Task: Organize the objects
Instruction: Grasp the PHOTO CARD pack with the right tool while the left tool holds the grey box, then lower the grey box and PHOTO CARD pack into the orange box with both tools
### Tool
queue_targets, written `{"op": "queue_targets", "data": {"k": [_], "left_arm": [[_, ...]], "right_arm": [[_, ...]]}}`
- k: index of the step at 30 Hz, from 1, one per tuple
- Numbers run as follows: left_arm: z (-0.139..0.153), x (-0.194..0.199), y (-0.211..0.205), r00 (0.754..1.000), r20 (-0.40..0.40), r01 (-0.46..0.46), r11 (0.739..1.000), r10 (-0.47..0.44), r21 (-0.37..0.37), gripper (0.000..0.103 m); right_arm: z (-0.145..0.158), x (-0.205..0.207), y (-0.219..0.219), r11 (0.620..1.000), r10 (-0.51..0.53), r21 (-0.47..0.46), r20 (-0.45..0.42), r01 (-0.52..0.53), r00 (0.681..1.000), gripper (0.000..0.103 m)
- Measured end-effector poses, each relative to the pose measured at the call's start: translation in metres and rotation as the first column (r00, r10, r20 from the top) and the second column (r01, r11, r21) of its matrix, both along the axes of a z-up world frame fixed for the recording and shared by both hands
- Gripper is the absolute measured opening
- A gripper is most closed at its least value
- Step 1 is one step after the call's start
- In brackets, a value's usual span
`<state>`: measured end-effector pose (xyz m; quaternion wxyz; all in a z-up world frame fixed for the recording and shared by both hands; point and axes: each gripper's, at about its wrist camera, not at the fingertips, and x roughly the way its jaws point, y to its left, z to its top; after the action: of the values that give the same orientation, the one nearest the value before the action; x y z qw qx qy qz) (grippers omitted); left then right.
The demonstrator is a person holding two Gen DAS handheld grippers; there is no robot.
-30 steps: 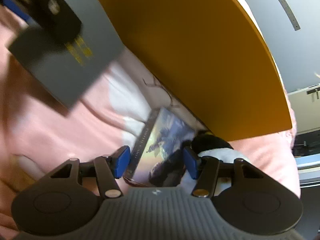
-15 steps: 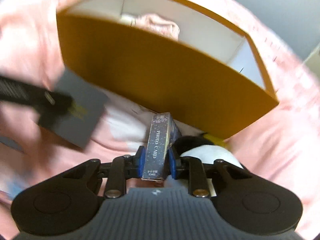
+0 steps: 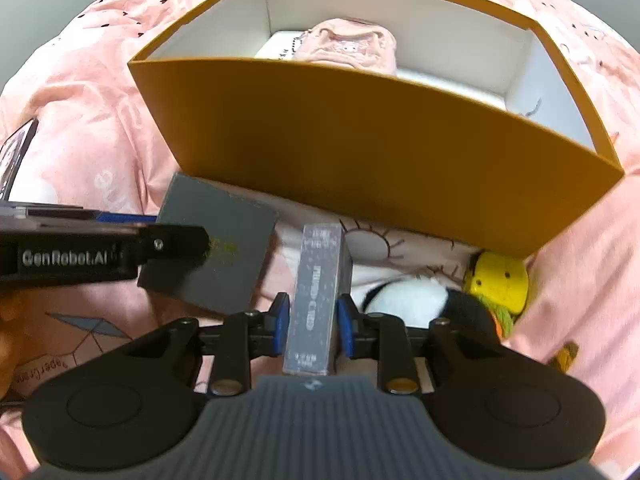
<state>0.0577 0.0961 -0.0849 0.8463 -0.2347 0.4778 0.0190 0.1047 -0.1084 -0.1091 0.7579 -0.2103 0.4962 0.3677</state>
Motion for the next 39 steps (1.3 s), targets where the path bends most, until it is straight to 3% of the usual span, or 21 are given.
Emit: {"op": "queue_targets", "data": {"k": [6,13,18,25,30,34,39], "left_arm": [[-0.001,0.001,-0.001,1.000,-0.007,0.004,1.000,-0.004,0.006,0.048],[0.010,-0.001,-0.008,1.000,0.023,0.021,0.999,-0.022,0.035,0.047],[0.035,-0.009,-0.018,0.995,0.079,0.061,0.996,-0.066,0.067,0.047],[0.087,-0.018,-0.021,0.970,0.229,0.070,0.995,-0.085,0.073,0.046],[0.128,-0.006,-0.013,0.941,0.325,0.087,0.995,-0.097,0.046,0.046],[0.150,0.021,0.000,0.930,0.354,0.094,0.995,-0.095,0.019,0.046],[0.136,0.070,0.017,0.959,0.281,0.068,0.994,-0.043,-0.081,0.046]], "right_arm": [[-0.002,0.010,0.003,1.000,0.011,-0.014,-0.020,-0.012,1.000,0.030],[0.012,0.001,-0.020,0.997,-0.016,0.071,-0.018,0.018,1.000,0.025],[0.043,-0.007,-0.039,0.978,-0.019,0.206,-0.018,0.022,1.000,0.025],[0.100,-0.007,-0.067,0.937,-0.056,0.349,0.053,0.034,0.997,0.025],[0.140,-0.001,-0.076,0.897,-0.078,0.442,0.125,0.015,0.989,0.025],[0.162,0.014,-0.068,0.876,-0.103,0.483,0.191,-0.002,0.976,0.024],[0.157,0.049,-0.052,0.868,-0.177,0.493,0.178,0.068,0.968,0.025]]}}
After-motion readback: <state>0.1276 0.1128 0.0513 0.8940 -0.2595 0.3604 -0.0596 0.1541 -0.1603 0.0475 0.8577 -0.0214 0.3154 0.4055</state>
